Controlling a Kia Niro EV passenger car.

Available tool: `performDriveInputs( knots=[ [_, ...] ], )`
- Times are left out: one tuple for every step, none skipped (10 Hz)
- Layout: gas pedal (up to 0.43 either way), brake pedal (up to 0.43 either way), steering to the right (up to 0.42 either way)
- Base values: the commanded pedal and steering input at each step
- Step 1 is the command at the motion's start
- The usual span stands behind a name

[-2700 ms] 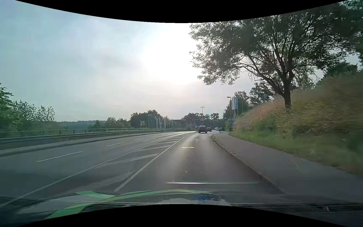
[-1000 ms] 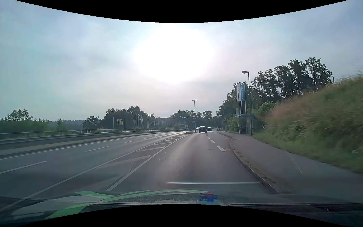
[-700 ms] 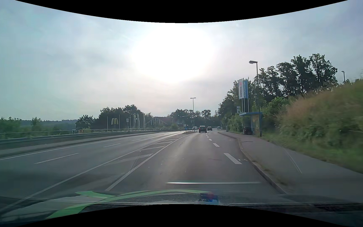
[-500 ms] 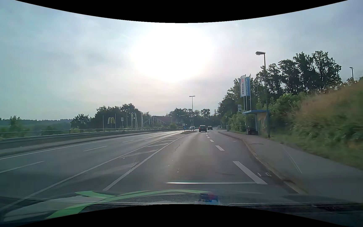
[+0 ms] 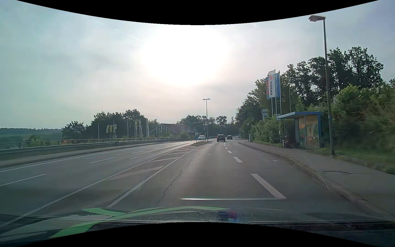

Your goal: Follow the waypoints while adhering to traffic rules and regulations

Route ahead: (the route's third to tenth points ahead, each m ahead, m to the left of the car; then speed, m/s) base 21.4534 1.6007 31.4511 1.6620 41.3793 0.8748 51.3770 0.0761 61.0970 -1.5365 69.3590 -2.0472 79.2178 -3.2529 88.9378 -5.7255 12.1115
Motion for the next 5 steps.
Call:
performDriveInputs(
  knots=[
    [0.138, 0.000, 0.007],
    [0.138, 0.000, 0.007],
    [0.138, 0.000, 0.007],
    [0.138, 0.000, 0.008],
    [0.138, 0.000, 0.008]
  ],
)
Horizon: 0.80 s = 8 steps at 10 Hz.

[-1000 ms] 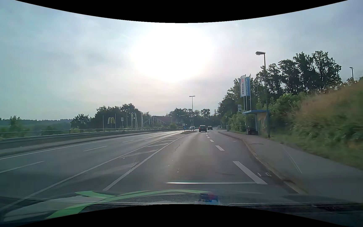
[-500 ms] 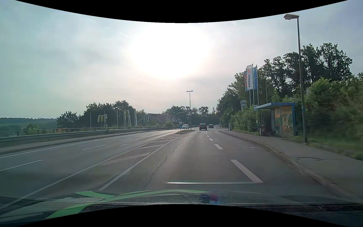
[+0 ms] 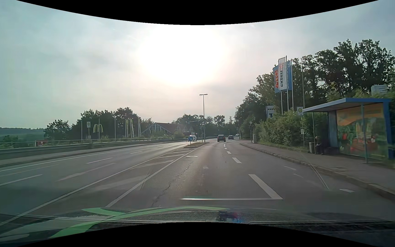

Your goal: Follow the waypoints while adhering to traffic rules and regulations

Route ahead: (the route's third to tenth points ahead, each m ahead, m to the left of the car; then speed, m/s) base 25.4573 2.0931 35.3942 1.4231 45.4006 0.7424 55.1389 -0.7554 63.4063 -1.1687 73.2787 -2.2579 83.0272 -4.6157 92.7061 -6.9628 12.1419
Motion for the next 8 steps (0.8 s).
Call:
performDriveInputs(
  knots=[
    [0.138, 0.000, 0.008],
    [0.138, 0.000, 0.008],
    [0.138, 0.000, 0.008],
    [0.138, 0.000, 0.008],
    [0.130, 0.000, 0.008],
    [0.130, 0.000, 0.008],
    [0.130, 0.000, 0.006],
    [0.118, 0.000, 0.006]
  ],
)
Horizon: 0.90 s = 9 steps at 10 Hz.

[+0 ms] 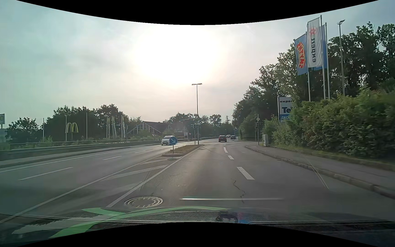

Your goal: Follow the waypoints while adhering to traffic rules and regulations

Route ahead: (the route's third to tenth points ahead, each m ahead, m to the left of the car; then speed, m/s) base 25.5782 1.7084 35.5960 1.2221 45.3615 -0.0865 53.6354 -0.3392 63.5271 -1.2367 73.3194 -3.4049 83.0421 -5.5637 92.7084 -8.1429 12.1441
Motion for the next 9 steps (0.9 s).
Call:
performDriveInputs(
  knots=[
    [0.118, 0.000, 0.006],
    [0.118, 0.000, 0.006],
    [0.118, 0.000, 0.006],
    [0.118, 0.000, 0.006],
    [0.118, 0.000, 0.006],
    [0.118, 0.000, 0.006],
    [0.118, 0.000, 0.006],
    [0.118, 0.000, 0.006],
    [0.118, 0.000, 0.006]
  ],
)
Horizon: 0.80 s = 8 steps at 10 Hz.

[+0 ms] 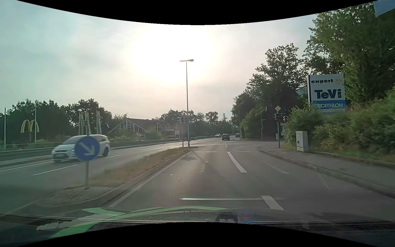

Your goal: Follow the waypoints while adhering to traffic rules and regulations

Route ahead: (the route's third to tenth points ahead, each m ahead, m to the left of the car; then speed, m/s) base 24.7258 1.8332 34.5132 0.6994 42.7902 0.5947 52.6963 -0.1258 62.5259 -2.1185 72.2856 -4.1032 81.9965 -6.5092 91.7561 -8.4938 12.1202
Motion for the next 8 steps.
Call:
performDriveInputs(
  knots=[
    [0.118, 0.000, 0.006],
    [0.130, 0.000, 0.006],
    [0.130, 0.000, 0.006],
    [0.130, 0.000, 0.006],
    [0.130, 0.000, 0.006],
    [0.130, 0.000, 0.006],
    [0.130, 0.000, 0.008],
    [0.130, 0.000, 0.009]
  ],
)
